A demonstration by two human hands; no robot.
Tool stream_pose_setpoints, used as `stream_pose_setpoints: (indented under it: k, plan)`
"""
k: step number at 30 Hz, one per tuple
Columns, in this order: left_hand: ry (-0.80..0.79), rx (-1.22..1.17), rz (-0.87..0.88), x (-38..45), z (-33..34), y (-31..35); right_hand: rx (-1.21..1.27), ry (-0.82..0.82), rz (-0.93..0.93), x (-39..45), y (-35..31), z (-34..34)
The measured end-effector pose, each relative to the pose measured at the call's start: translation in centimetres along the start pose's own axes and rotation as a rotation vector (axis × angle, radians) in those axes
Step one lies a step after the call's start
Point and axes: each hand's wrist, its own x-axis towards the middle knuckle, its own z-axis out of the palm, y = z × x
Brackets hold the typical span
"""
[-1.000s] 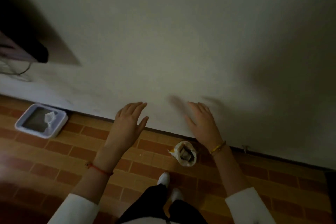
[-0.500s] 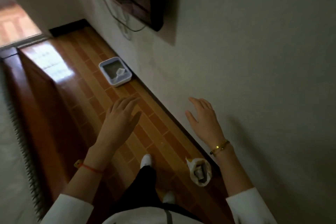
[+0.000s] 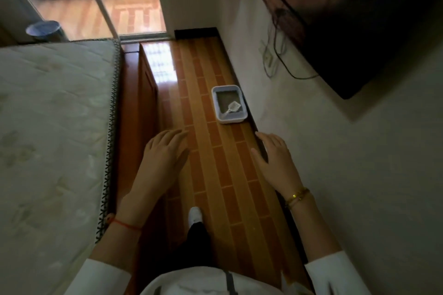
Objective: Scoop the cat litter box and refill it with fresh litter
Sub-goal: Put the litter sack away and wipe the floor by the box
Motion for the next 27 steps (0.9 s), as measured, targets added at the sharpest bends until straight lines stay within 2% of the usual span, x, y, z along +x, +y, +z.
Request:
stream_pose_setpoints:
  k: [6, 10, 19, 27]
  plan:
    - [0.048, 0.040, 0.010, 11.8, -3.0, -8.4, 0.045, 0.021, -0.052, 14.2, -6.5, 3.2]
    - [0.047, 0.048, 0.032, 19.5, -4.2, -12.6, 0.085, 0.039, -0.053, 22.6, -8.5, 4.4]
    - [0.022, 0.050, 0.045, 37.8, -2.8, -19.2, 0.071, 0.067, -0.059, 41.3, -8.2, 6.5]
    - [-0.002, 0.015, -0.019, 57.6, -2.3, -22.4, 0.062, 0.050, -0.070, 62.8, -7.4, 5.7]
